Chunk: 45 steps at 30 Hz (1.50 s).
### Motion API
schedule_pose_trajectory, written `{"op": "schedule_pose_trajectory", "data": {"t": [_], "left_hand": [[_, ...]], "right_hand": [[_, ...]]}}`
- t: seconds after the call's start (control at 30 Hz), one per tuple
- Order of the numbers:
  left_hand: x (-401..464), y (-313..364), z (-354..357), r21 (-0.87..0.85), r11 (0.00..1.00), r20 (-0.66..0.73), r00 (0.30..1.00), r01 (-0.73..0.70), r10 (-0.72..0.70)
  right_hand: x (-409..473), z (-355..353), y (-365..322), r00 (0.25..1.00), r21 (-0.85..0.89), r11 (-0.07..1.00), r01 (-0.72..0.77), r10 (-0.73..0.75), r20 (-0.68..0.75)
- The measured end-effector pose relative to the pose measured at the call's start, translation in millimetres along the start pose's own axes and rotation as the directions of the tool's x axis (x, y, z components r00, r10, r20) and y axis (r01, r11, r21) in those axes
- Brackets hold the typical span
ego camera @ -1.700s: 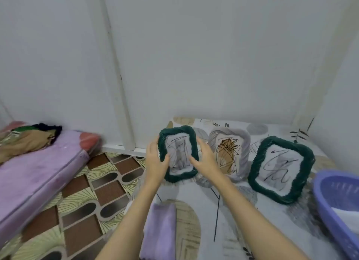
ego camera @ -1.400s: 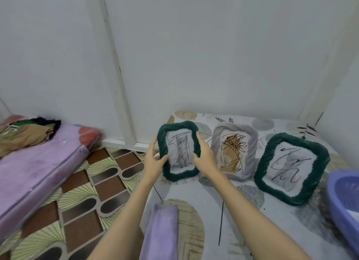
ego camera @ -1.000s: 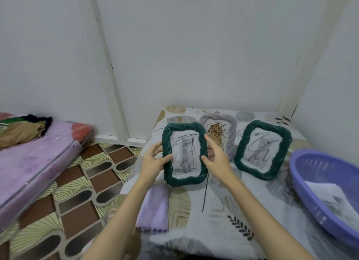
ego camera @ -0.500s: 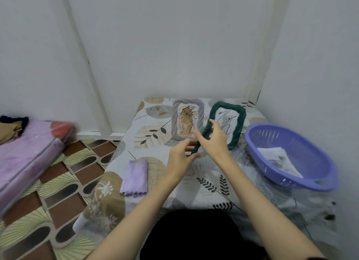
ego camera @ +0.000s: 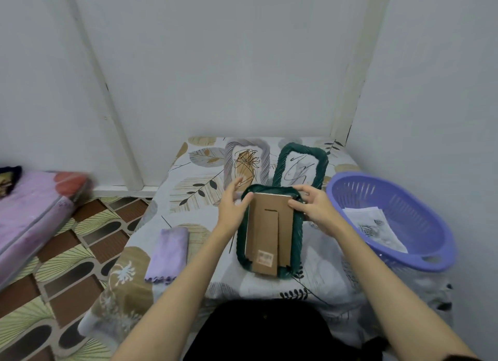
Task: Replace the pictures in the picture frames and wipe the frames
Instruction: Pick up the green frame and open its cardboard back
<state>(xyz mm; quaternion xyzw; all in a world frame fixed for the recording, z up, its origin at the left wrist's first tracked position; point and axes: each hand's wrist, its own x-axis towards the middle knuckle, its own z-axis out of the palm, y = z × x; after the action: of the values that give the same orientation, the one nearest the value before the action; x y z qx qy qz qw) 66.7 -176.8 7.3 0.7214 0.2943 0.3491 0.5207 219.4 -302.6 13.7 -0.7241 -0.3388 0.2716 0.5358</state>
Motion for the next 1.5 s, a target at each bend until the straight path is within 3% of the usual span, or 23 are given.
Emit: {"op": "schedule_pose_trajectory", "data": {"t": [0.1,0.5,0.83,1.1,1.2,1.33,1.5], "left_hand": [[2,-6,-3,-0.093,0.995,0.115,0.993,0.038,-0.028],[18,-28,-8,-0.075,0.997,0.049,0.999,0.022,-0.019],[20,-27,-6,0.010,1.000,-0.087,0.996,-0.022,0.023],[20,-27,2,-0.007,0.999,-0.216,0.975,0.043,-0.044],[29,-36,0,0.017,0.993,-0.128,0.985,0.119,-0.116],[33,-53,-6,0.184,0.951,0.047,0.964,0.250,-0.262],[28,-64,-15,0.173,0.951,0.131,0.951,0.256,-0.280]], "right_hand": [[1,2,-1,1.000,-0.003,1.000,0.015,-0.015,0.007],[-5,17,1,0.987,-0.025,0.994,0.106,-0.108,-0.118],[-2,35,0,0.948,-0.082,0.983,0.165,-0.181,-0.261],[7,42,5,0.932,-0.068,0.984,0.163,-0.176,-0.317],[14,43,11,0.958,-0.081,0.993,0.081,-0.100,-0.270],[22,50,24,0.985,-0.120,0.988,-0.099,0.080,-0.155],[16,53,34,0.987,-0.158,0.975,-0.157,0.148,-0.064]]}}
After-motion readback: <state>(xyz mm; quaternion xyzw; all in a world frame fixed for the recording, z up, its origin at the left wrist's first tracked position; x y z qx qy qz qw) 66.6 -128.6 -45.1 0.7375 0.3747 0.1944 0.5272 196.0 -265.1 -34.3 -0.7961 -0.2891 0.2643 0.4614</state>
